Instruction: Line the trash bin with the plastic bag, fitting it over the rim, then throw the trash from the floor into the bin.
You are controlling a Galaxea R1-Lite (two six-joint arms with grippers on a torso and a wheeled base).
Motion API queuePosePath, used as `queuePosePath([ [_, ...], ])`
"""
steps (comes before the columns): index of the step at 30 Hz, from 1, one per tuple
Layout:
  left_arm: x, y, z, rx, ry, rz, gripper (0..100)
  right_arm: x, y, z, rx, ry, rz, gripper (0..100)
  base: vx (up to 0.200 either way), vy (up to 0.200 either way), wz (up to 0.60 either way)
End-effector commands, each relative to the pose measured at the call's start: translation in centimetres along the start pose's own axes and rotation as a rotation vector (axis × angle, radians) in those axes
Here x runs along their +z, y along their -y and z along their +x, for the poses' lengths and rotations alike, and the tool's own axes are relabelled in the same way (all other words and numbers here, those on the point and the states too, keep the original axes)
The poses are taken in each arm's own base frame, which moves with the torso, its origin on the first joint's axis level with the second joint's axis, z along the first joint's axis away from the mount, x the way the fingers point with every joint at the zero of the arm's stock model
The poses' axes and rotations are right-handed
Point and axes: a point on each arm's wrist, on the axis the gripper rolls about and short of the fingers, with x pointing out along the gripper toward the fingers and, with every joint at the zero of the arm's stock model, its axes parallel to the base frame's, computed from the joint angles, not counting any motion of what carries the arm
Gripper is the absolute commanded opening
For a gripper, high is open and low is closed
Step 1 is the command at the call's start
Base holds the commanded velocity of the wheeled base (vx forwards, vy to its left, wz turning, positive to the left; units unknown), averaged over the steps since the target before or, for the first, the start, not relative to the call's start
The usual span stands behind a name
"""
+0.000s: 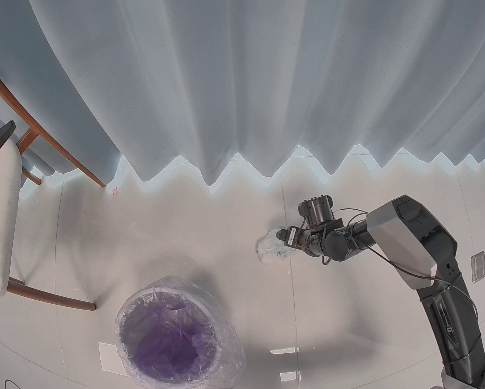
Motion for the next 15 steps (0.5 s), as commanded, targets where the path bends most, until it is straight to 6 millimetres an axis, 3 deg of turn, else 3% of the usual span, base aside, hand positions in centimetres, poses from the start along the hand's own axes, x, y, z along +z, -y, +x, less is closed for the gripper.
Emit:
queuePosePath([
  [1,-0.1,0.0,0.1,-0.007,-0.006,-0.006,100,-1.1,-0.1,1.2,0.001,-0.015,-0.006,100,0.0,0.0,0.0],
  [9,-0.4,0.0,0.2,-0.021,-0.017,-0.018,100,-1.1,-0.2,2.9,0.015,0.014,0.002,100,0.0,0.0,0.0],
  [10,-0.4,0.0,0.2,-0.021,-0.017,-0.018,100,-1.1,-0.2,2.9,0.015,0.014,0.002,0,0.0,0.0,0.0],
  [15,-0.4,0.0,0.2,-0.024,-0.02,-0.02,100,-2.0,0.0,3.7,0.013,0.007,-0.003,0,0.0,0.0,0.0],
])
